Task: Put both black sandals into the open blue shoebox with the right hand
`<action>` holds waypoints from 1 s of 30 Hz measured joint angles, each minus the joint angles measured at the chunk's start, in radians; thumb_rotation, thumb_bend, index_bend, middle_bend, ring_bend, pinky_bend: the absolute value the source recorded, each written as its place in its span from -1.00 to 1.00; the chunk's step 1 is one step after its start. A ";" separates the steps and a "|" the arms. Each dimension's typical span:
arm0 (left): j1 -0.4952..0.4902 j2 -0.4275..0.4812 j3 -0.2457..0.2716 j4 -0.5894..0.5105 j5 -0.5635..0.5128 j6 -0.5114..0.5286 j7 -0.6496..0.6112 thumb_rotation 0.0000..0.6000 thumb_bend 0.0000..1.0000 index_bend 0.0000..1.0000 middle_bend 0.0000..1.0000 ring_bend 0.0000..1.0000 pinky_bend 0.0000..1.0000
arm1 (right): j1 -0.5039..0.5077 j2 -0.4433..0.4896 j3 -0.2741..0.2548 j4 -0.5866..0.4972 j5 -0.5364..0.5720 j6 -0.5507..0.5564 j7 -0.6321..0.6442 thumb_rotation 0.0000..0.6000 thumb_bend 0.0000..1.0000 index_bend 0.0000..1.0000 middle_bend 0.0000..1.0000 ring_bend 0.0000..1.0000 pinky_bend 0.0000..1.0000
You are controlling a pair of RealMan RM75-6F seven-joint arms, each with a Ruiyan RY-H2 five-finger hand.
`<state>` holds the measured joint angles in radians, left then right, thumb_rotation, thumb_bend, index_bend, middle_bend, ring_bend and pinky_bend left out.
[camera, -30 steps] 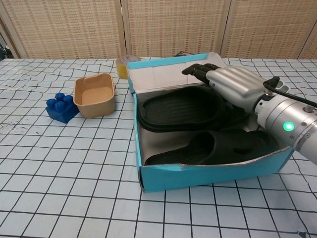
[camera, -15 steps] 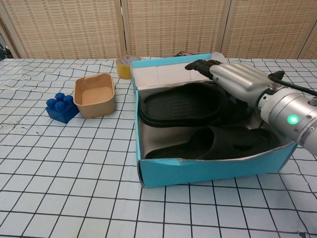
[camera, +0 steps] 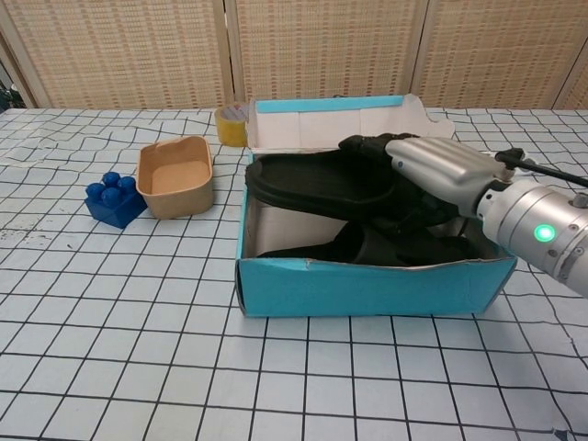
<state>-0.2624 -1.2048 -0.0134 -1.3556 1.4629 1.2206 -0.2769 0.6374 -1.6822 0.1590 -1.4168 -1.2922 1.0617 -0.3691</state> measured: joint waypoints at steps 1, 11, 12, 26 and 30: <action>0.000 0.000 0.001 0.000 -0.001 -0.003 0.001 1.00 0.16 -0.22 -0.23 -0.19 0.10 | 0.001 0.004 0.000 -0.002 0.003 -0.001 -0.005 1.00 -1.00 -1.00 -1.00 -1.00 -1.00; -0.004 0.002 0.001 -0.005 -0.011 -0.017 0.010 1.00 0.16 -0.22 -0.23 -0.17 0.10 | 0.001 0.027 0.004 -0.011 -0.003 0.000 0.035 1.00 -1.00 -1.00 -1.00 -1.00 -1.00; -0.004 0.002 0.001 -0.006 -0.011 -0.017 0.010 1.00 0.16 -0.22 -0.23 -0.16 0.10 | 0.001 0.028 0.008 -0.014 0.001 0.000 0.041 1.00 -1.00 -1.00 -1.00 -1.00 -1.00; -0.003 0.004 0.001 -0.008 -0.011 -0.018 0.007 1.00 0.16 -0.22 -0.23 -0.16 0.10 | 0.025 0.195 0.055 -0.243 0.144 -0.180 0.177 1.00 -1.00 -1.00 -1.00 -1.00 -1.00; -0.004 0.003 0.001 -0.007 -0.013 -0.019 0.008 1.00 0.16 -0.22 -0.23 -0.16 0.10 | 0.028 0.187 0.067 -0.263 0.119 -0.161 0.238 1.00 -1.00 -1.00 -1.00 -1.00 -1.00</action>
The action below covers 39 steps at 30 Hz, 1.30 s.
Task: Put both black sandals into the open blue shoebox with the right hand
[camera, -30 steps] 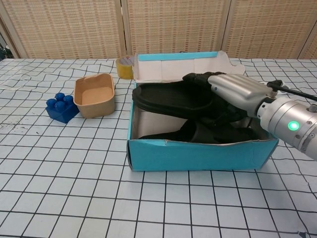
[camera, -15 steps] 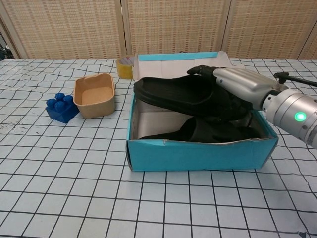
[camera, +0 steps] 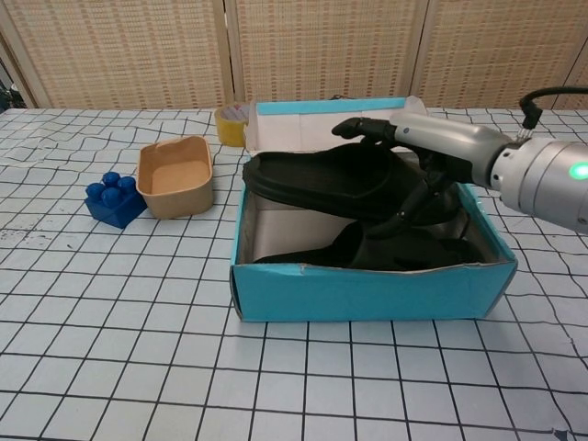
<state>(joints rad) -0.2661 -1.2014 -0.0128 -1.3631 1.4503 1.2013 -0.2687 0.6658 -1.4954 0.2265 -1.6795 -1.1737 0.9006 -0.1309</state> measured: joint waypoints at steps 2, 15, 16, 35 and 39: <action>0.000 0.000 -0.001 -0.001 -0.002 -0.002 -0.002 1.00 0.16 -0.22 -0.23 -0.16 0.10 | -0.001 -0.011 0.002 -0.007 -0.025 0.025 0.015 1.00 -1.00 -1.00 -1.00 -1.00 -1.00; 0.000 0.003 0.001 -0.003 0.002 0.000 -0.007 1.00 0.16 -0.22 -0.23 -0.16 0.10 | 0.006 -0.172 0.002 0.003 -0.130 0.213 -0.076 1.00 -0.09 0.04 -0.06 -0.27 -0.10; 0.000 0.004 0.001 -0.004 0.002 -0.001 -0.008 1.00 0.16 -0.22 -0.23 -0.16 0.10 | 0.008 -0.189 0.004 0.018 -0.139 0.223 -0.077 1.00 0.07 0.18 0.02 -0.20 -0.04; 0.002 0.009 0.001 -0.004 0.005 0.003 -0.023 1.00 0.16 -0.22 -0.20 -0.16 0.10 | 0.070 -0.399 -0.002 0.419 -0.173 0.208 -0.043 1.00 0.45 0.47 0.19 -0.06 0.08; 0.001 0.010 0.001 -0.005 0.004 0.000 -0.025 1.00 0.16 -0.22 -0.20 -0.16 0.10 | 0.070 -0.414 -0.017 0.469 -0.173 0.187 -0.015 1.00 0.45 0.47 0.19 -0.06 0.08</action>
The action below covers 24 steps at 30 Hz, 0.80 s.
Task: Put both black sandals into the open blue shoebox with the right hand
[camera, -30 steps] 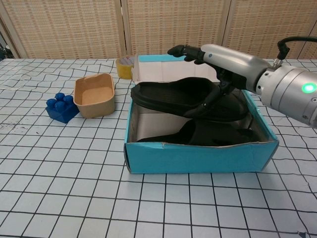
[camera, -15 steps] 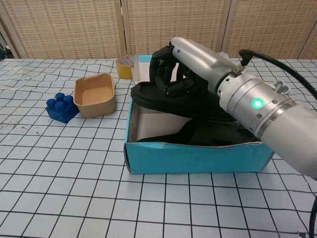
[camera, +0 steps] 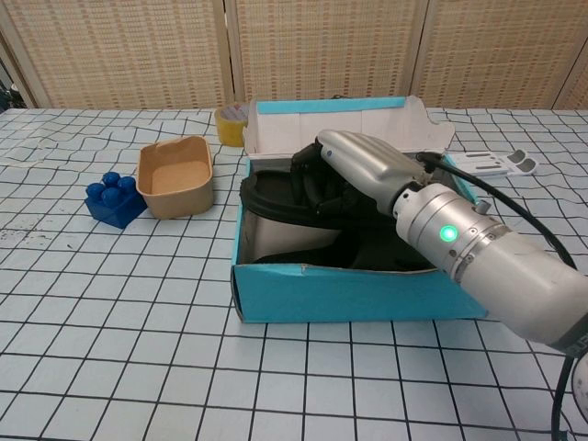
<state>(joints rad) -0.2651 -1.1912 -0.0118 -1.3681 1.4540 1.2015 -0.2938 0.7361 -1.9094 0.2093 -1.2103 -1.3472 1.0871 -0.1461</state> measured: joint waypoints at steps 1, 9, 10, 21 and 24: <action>0.000 0.000 0.000 0.000 0.000 0.000 0.000 1.00 0.16 -0.22 -0.20 -0.16 0.10 | 0.000 -0.003 -0.003 0.010 -0.001 -0.005 0.006 1.00 0.45 0.47 0.19 -0.06 0.09; 0.000 0.002 0.001 0.000 0.001 -0.002 -0.005 1.00 0.16 -0.22 -0.20 -0.16 0.10 | -0.004 -0.020 -0.019 0.068 -0.002 -0.027 0.031 1.00 0.45 0.47 0.19 -0.06 0.09; -0.001 0.002 0.000 0.000 0.000 -0.003 -0.005 1.00 0.16 -0.22 -0.20 -0.16 0.10 | -0.005 -0.021 -0.020 0.075 -0.001 -0.028 0.032 1.00 0.45 0.47 0.19 -0.06 0.09; -0.002 0.001 0.001 0.000 0.001 -0.006 -0.002 1.00 0.16 -0.22 -0.20 -0.16 0.10 | -0.011 -0.051 -0.036 0.188 -0.002 -0.043 0.019 1.00 0.45 0.48 0.19 -0.06 0.09; -0.003 0.001 0.001 -0.001 -0.002 -0.009 -0.002 1.00 0.16 -0.22 -0.20 -0.15 0.10 | -0.012 -0.066 -0.037 0.224 -0.012 -0.030 0.016 1.00 0.45 0.48 0.19 -0.06 0.08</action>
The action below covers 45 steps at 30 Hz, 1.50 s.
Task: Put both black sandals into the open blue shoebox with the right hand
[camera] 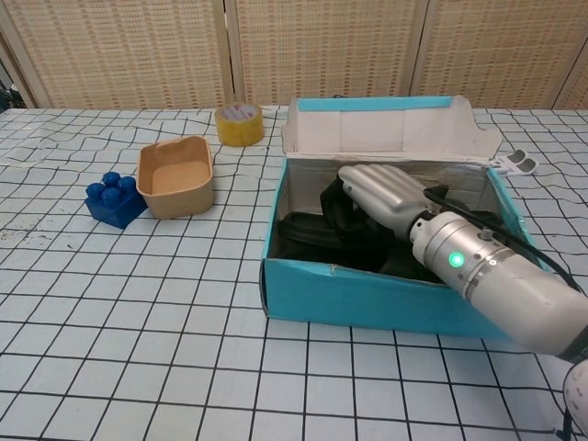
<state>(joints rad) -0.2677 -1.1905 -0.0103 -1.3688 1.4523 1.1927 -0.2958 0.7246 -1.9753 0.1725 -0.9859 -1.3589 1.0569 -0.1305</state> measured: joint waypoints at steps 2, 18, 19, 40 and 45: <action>0.000 0.000 0.000 -0.001 0.001 0.000 0.000 1.00 0.16 -0.22 -0.20 -0.15 0.10 | 0.000 -0.006 0.003 0.010 -0.010 0.017 0.009 1.00 0.45 0.48 0.19 -0.06 0.09; -0.003 -0.003 0.003 0.001 0.000 -0.007 0.015 1.00 0.16 -0.22 -0.20 -0.15 0.10 | -0.069 0.206 -0.038 -0.336 -0.169 0.218 0.108 1.00 0.11 0.05 -0.27 -0.50 -0.37; -0.003 -0.003 0.003 0.001 -0.001 -0.008 0.017 1.00 0.16 -0.22 -0.20 -0.15 0.10 | -0.075 0.223 -0.041 -0.353 -0.175 0.225 0.108 1.00 0.09 0.03 -0.28 -0.52 -0.39; 0.020 -0.015 -0.008 -0.012 0.012 0.069 0.078 1.00 0.16 -0.23 -0.21 -0.16 0.10 | -0.469 0.608 -0.182 -0.386 -0.025 0.398 -0.020 1.00 -0.83 -0.77 -0.88 -1.00 -0.96; 0.022 -0.019 -0.005 -0.016 0.021 0.076 0.096 1.00 0.16 -0.23 -0.21 -0.16 0.10 | -0.488 0.623 -0.180 -0.374 -0.045 0.399 0.040 1.00 -0.84 -0.78 -0.89 -1.00 -0.98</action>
<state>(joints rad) -0.2461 -1.2094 -0.0150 -1.3845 1.4730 1.2688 -0.1997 0.2370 -1.3524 -0.0078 -1.3597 -1.4034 1.4556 -0.0907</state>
